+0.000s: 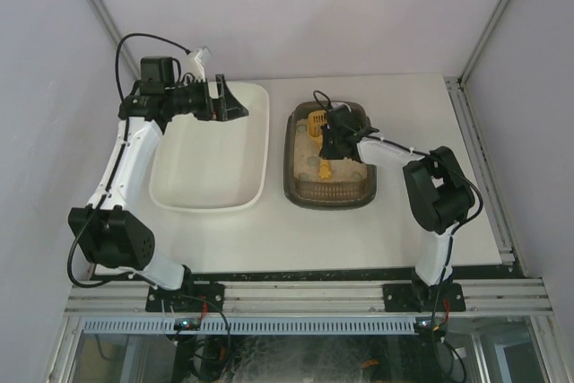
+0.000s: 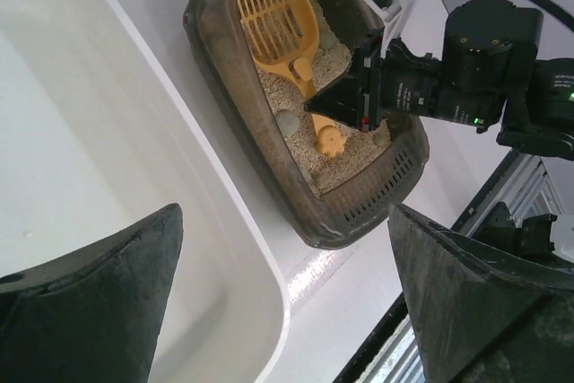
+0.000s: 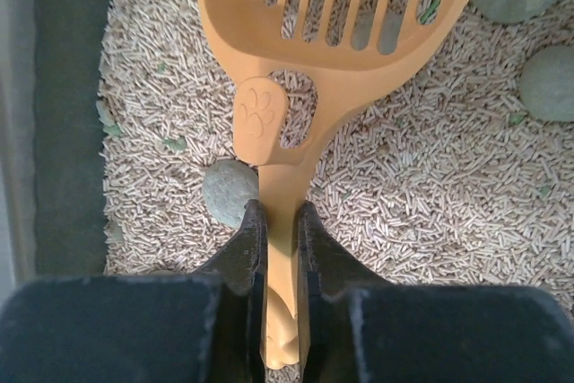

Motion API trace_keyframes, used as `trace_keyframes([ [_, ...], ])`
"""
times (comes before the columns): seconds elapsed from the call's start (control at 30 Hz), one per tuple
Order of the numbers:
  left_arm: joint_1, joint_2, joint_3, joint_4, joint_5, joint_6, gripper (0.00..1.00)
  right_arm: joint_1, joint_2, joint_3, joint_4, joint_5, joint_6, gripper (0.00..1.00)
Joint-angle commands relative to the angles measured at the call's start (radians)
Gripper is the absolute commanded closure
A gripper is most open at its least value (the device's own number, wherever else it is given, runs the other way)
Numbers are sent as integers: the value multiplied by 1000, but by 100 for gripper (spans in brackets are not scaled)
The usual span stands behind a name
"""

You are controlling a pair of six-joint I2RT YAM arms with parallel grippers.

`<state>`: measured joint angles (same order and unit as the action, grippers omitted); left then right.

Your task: Clean the litter box

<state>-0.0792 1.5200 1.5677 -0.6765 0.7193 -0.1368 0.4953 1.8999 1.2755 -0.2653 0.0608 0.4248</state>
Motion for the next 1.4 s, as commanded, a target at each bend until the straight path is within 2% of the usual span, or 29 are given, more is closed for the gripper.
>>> trace_keyframes([
  [0.0, -13, 23, 83, 13, 39, 0, 0, -27, -61, 63, -16, -46, -23, 100],
  [0.17, -46, 59, 95, 25, -99, -14, 0, -57, -76, 166, -208, -138, -2, 100],
  [0.27, -76, 89, 127, 3, -125, 8, 0, -60, -73, 211, -312, -172, 8, 100],
  [0.57, -151, 187, 155, 60, -69, -37, 0, -46, -131, 208, -430, -252, 18, 100],
  [0.8, -259, 325, 219, 114, -208, -83, 0, 13, -266, 167, -484, -224, 16, 100],
  [0.97, -288, 464, 344, 67, -150, -148, 0, 41, -407, 122, -463, -250, 26, 100],
  [1.2, -313, 502, 397, 73, -125, -168, 1, 40, -473, 106, -474, -271, 21, 100],
  [1.37, -314, 516, 401, 108, -23, -217, 14, 40, -481, 93, -453, -298, 26, 100],
])
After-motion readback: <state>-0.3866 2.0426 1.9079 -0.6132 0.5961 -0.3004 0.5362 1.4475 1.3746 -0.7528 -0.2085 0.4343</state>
